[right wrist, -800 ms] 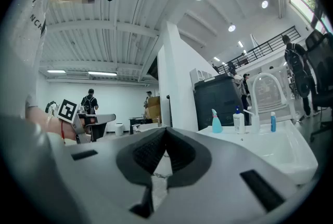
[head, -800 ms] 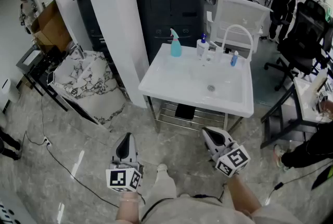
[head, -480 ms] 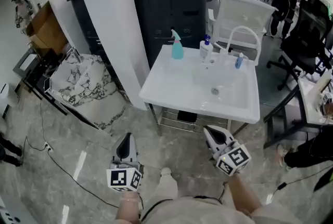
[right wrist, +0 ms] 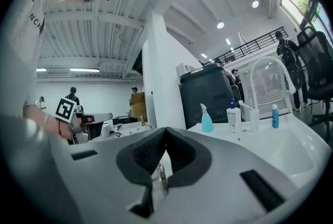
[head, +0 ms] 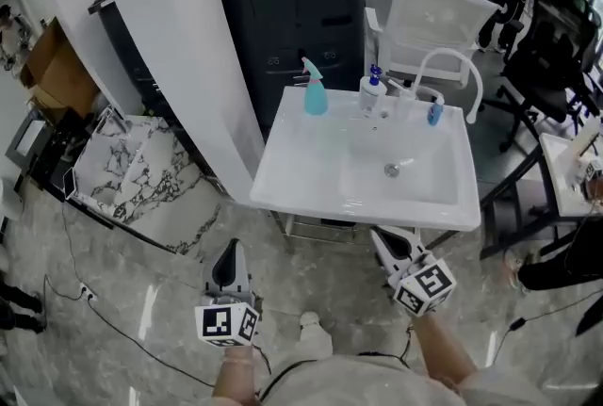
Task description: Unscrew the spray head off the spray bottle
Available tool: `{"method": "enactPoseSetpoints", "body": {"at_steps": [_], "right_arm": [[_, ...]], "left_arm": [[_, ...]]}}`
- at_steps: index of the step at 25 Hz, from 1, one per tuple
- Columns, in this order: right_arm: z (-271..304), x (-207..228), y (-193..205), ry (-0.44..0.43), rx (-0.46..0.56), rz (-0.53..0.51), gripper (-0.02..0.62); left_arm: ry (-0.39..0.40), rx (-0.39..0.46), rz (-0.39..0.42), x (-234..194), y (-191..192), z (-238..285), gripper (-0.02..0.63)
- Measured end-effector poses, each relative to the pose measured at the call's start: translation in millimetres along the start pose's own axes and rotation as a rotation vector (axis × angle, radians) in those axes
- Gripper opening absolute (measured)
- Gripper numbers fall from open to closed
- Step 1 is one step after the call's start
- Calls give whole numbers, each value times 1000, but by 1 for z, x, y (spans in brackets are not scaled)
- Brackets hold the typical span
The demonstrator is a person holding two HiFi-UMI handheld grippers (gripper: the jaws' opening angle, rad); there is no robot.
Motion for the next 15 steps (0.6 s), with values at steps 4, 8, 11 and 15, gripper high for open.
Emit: {"method": "enactPoseSetpoints", "body": {"at_steps": [4, 8, 11, 15], "right_arm": [[26, 8, 4, 35, 0, -2, 5], [52, 18, 11, 76, 13, 8, 5], [68, 24, 15, 106, 23, 10, 6], [85, 28, 17, 122, 34, 13, 6]], "left_arm": [[34, 2, -2, -20, 4, 31, 9], [67, 2, -1, -38, 12, 61, 9], [93, 1, 0, -51, 18, 77, 9], [117, -1, -3, -65, 25, 92, 9]]}}
Point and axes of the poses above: the fingertips, and each gripper's own axes: z forward along the fingers, x to its right, y out of its underside, the point moved 3 cm from there along -z, backward along the fingers, and after that the axes turned 11 degrees about x, right-handed, at the moved point
